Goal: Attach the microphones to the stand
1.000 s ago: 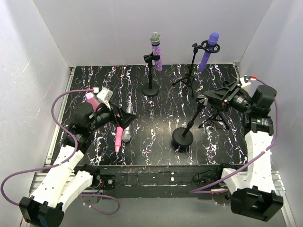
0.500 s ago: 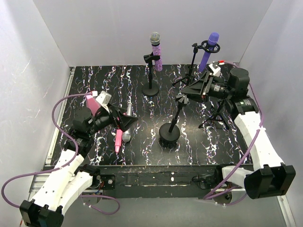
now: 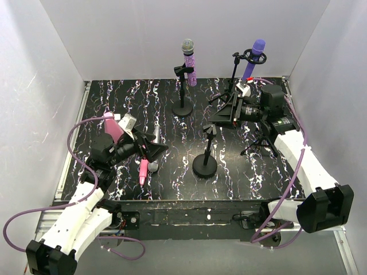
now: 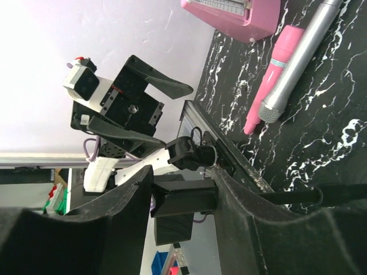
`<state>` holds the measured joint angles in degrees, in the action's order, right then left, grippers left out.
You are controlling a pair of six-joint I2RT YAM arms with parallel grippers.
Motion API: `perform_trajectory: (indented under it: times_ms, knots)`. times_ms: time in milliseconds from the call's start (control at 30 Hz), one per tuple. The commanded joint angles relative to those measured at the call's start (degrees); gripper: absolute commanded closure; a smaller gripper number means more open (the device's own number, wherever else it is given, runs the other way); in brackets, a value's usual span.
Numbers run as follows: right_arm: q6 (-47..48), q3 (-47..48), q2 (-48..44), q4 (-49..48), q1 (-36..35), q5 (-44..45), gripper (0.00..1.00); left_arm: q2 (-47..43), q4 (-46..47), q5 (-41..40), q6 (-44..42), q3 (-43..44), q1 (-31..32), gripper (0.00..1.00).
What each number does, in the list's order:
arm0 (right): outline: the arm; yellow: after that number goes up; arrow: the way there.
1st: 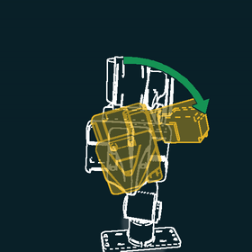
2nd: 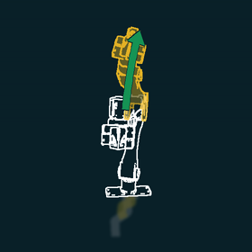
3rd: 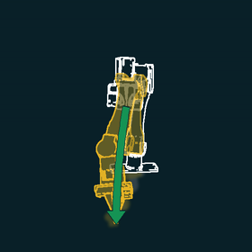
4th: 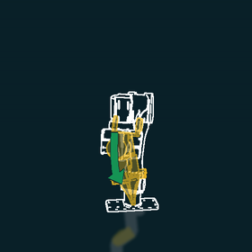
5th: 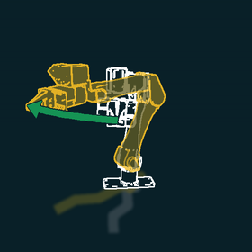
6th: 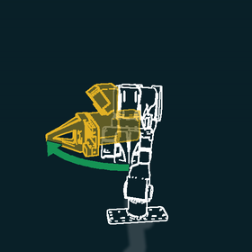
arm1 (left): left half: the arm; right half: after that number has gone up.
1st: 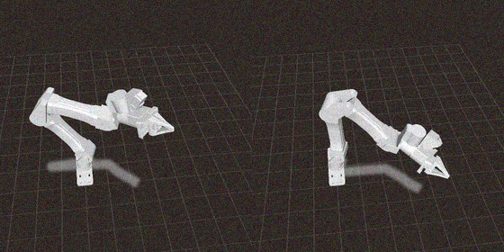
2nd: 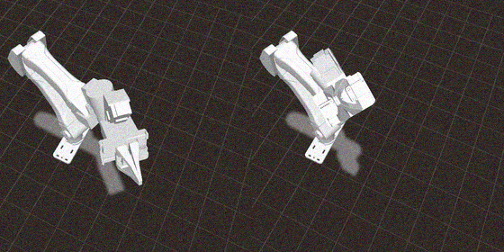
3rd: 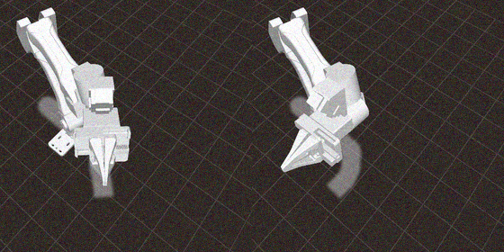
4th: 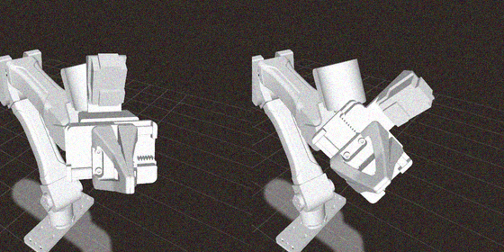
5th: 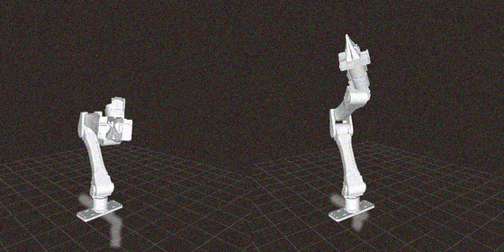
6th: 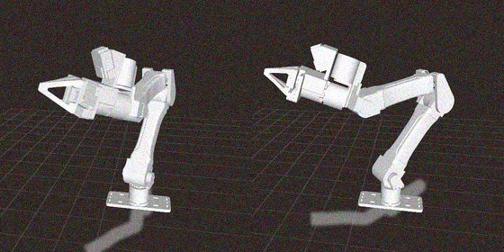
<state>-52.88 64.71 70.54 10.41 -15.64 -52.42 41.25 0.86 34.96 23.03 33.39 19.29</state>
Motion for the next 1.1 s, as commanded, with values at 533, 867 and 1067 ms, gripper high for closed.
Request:
perform_trajectory:
  times_ms: [533, 867, 1067]
  knots:
    - [14.0, 2.0, -0.8, 2.1, 3.9, -5.8, 0.13, 2.8, 8.1, -0.1, -0.7, -5.3, 4.5, 0.02]
    - [25.3, 3.3, -3.1, 4.0, 9.7, -17.1, 0.11, 9.0, 10.3, -11.1, -9.3, -4.9, 18.1, 0.02]
    - [35.2, 5.0, -3.4, 13.5, 13.4, -22.1, 0.10, 13.0, 15.6, -15.2, -11.5, -5.4, 21.5, 0.02]
